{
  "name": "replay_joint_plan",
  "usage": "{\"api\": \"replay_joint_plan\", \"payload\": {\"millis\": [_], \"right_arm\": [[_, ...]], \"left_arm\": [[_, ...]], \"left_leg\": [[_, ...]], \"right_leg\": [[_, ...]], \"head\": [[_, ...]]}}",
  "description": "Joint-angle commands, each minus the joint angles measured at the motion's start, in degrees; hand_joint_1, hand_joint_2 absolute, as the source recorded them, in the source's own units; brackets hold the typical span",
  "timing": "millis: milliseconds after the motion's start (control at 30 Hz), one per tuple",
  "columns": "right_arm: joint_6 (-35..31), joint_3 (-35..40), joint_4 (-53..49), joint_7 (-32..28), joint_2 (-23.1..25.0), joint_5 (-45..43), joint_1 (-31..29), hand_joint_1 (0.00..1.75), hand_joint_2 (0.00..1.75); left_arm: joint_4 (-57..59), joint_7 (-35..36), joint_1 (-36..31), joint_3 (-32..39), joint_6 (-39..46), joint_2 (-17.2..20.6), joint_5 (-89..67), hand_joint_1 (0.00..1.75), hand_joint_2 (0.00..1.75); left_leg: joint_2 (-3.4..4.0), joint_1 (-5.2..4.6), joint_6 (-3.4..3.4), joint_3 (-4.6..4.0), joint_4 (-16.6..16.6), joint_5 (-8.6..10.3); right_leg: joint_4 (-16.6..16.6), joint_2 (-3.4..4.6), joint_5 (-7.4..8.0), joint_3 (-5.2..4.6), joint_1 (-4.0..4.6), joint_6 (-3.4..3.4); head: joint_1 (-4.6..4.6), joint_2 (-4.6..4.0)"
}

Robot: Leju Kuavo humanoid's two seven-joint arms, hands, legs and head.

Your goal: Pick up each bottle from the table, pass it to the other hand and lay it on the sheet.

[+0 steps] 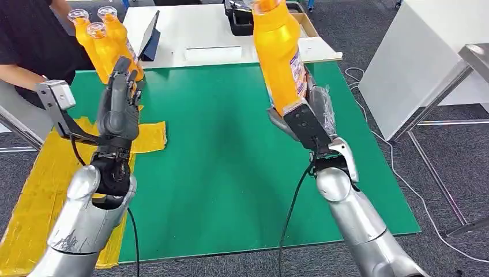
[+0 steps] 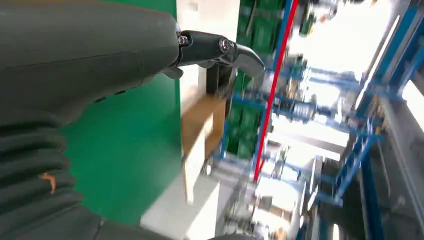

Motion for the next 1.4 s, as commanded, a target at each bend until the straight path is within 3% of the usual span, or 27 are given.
{"api": "replay_joint_plan", "payload": {"millis": [33,133,167,367,833,1167,1400], "right_arm": [[-0.4,-1.5,3.7,-0.5,1.1,-0.4,-1.9,1.75,1.75],[-0.4,-1.5,3.7,-0.5,1.2,-0.4,-1.9,1.75,1.75],[-1.1,-1.5,5.8,-0.9,1.5,0.9,-2.3,1.75,1.75],[-0.4,3.0,7.0,0.5,2.6,9.4,-2.4,1.75,1.75],[3.4,12.0,13.2,5.6,9.0,24.6,-8.1,1.75,1.75],[6.7,19.5,17.6,6.4,14.6,24.0,-11.8,1.75,1.75],[8.4,23.7,15.8,7.3,14.9,21.5,-10.6,1.75,1.75]], "left_arm": [[-0.2,0.6,-2.5,-4.4,0.2,-1.3,0.2,0.0,1.75],[-0.2,0.6,-2.5,-4.3,0.1,-1.1,0.2,0.0,1.75],[-1.5,2.2,-2.7,-7.2,-2.5,-3.3,3.2,0.0,1.75],[0.0,4.1,-5.8,-13.6,-1.9,-6.5,4.4,0.0,1.75],[13.6,7.5,-13.7,-13.6,-1.3,-10.5,3.4,0.0,1.75],[20.0,8.1,-18.5,-12.0,3.3,-12.0,1.0,0.0,1.75],[23.3,7.2,-20.6,-10.4,5.3,-11.8,-0.9,0.0,1.75]], "left_leg": [[-0.06,0.03,-0.19,0.12,0.0,-0.04],[-0.08,0.03,-0.29,0.27,0.0,-0.1],[0.17,0.02,-0.29,0.29,0.0,-0.13],[0.0,0.12,-0.17,0.08,0.0,-0.06],[0.19,0.05,-0.33,0.28,0.0,-0.13],[0.19,0.1,-0.19,0.04,0.0,-0.08],[-0.05,0.11,-0.22,0.08,0.0,-0.06]], "right_leg": [[0.0,-0.12,-0.07,0.17,0.04,-0.06],[0.0,-0.17,-0.14,0.33,0.03,-0.08],[0.0,0.06,-0.11,0.27,0.04,-0.09],[0.0,-0.08,-0.07,0.12,0.06,-0.04],[0.0,0.07,-0.11,0.25,0.04,-0.1],[0.0,0.14,-0.04,0.04,0.08,-0.07],[0.0,-0.13,-0.11,0.1,0.05,-0.08]], "head": [[0.0,0.0],[0.0,0.0],[0.0,0.0],[-0.02,0.0],[-0.04,0.0],[-0.02,0.0],[-0.02,0.0]]}}
